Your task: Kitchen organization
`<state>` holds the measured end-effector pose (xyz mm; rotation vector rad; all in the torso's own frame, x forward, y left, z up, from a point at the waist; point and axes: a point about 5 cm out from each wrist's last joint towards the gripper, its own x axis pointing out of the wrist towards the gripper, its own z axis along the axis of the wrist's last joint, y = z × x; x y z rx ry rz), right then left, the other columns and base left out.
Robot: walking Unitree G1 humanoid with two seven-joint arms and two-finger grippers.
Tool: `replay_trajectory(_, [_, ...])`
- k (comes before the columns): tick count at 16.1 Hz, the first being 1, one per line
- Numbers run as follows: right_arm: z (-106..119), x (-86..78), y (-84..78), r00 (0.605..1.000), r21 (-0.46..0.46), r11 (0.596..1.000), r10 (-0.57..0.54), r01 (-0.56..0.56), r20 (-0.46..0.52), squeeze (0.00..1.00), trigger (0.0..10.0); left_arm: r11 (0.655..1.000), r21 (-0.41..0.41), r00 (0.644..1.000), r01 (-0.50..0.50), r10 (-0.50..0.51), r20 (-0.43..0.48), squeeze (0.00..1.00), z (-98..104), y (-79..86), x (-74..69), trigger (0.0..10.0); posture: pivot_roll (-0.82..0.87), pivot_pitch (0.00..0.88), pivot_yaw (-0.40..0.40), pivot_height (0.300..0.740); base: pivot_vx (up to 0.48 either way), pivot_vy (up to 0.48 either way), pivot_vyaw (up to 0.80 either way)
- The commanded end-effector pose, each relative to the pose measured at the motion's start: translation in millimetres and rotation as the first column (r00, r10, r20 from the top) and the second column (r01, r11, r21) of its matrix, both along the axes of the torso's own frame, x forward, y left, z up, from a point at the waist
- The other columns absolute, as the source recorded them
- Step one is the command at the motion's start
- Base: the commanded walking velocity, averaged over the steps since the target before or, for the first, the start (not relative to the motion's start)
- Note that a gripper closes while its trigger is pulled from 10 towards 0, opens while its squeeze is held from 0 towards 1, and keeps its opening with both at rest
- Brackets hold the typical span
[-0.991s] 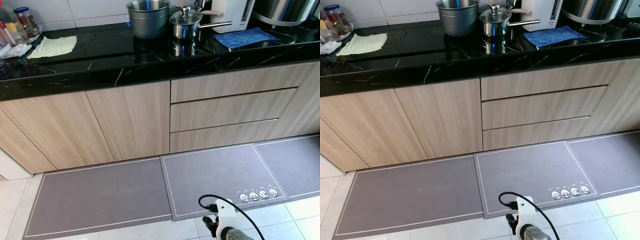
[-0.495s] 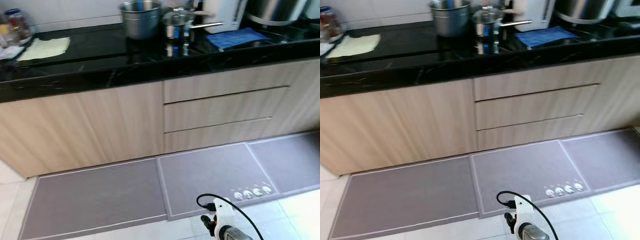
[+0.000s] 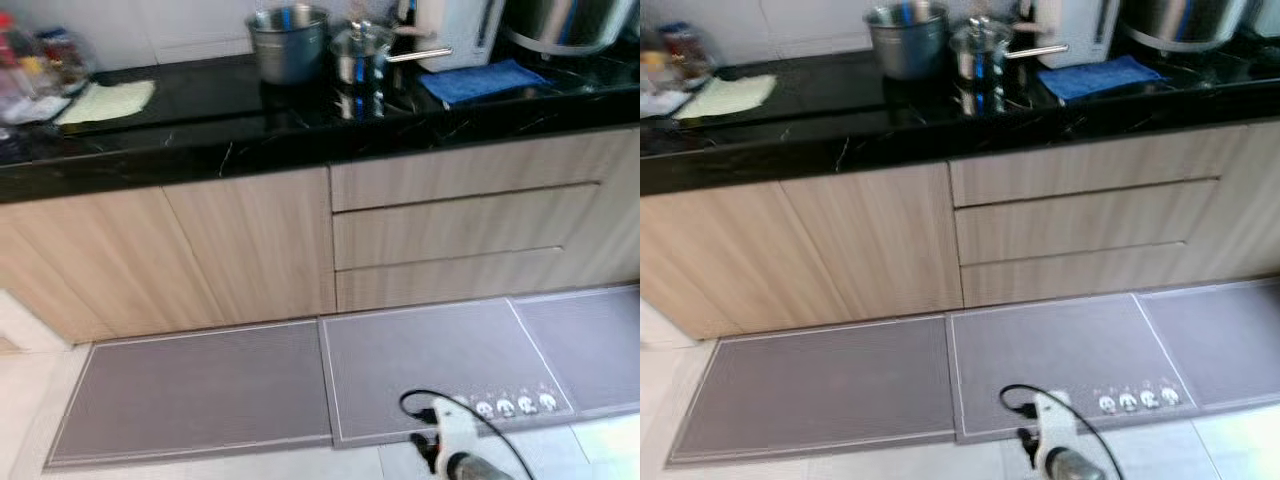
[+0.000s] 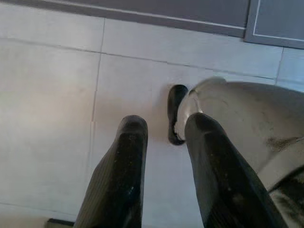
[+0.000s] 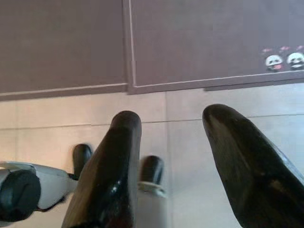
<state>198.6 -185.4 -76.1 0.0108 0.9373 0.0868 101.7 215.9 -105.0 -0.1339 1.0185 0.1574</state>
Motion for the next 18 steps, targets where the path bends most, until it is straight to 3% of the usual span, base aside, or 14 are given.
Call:
replay_trajectory(1, [-0.9,0.0,7.5,1.000,0.023,1.000,0.000,0.000,-0.003,0.00,10.0,1.000,-0.006,1.000,-0.009,0.009,-0.017,0.00,-1.6,0.5,-5.9,10.0,-0.04,0.000,0.051,0.740,0.000,-0.262,0.00])
replay_trajectory(18, [-4.2,-6.0,8.9,0.999,0.013,0.999,0.036,-0.036,-0.027,0.00,10.0,1.000,-0.015,1.000,-0.013,0.013,-0.016,0.00,-1.7,-0.8,-5.3,10.0,-0.02,0.000,0.043,0.740,0.000,-0.262,0.05])
